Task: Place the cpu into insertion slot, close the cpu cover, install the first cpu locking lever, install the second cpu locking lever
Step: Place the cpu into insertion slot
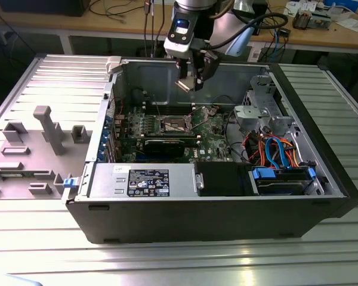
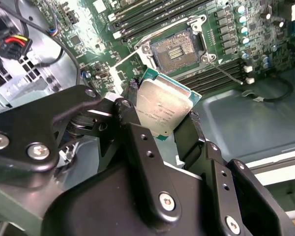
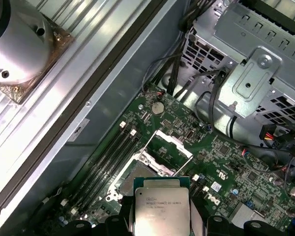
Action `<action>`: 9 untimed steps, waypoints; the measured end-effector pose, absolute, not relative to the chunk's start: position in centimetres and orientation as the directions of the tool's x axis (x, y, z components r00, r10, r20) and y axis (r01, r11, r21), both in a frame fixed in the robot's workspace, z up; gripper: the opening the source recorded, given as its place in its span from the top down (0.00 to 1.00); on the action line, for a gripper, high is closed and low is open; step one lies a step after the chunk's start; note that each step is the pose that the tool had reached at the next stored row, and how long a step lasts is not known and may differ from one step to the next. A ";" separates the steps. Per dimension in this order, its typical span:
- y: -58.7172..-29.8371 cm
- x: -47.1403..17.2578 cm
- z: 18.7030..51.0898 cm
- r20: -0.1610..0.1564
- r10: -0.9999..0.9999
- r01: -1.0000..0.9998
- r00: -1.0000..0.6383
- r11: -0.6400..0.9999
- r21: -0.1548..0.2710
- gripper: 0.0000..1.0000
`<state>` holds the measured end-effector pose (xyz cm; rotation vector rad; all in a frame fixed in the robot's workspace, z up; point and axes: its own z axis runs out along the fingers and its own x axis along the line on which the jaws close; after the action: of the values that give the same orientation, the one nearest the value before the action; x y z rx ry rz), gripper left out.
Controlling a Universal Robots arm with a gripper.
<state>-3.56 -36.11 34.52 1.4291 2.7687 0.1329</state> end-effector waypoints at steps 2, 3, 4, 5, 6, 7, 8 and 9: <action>-36.1 -3.6 34.4 0.019 0.833 0.831 -0.552 0.549 0.086 0.45; -36.1 -3.6 34.4 0.019 0.840 0.838 -0.543 0.539 0.086 0.45; -36.1 -3.6 34.3 0.019 0.847 0.845 -0.531 0.528 0.086 0.45; -36.1 -3.6 34.3 0.019 0.853 0.851 -0.521 0.518 0.086 0.45; -36.1 -3.6 34.2 0.019 0.862 0.860 -0.507 0.504 0.086 0.45; -36.1 -3.6 34.2 0.019 0.872 0.870 -0.489 0.486 0.086 0.45; -36.1 -3.6 34.1 0.019 0.882 0.880 -0.471 0.468 0.086 0.45; -36.1 -3.6 34.1 0.019 0.887 0.885 -0.462 0.458 0.086 0.45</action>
<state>-3.55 -36.11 34.12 1.6146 2.6580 0.1299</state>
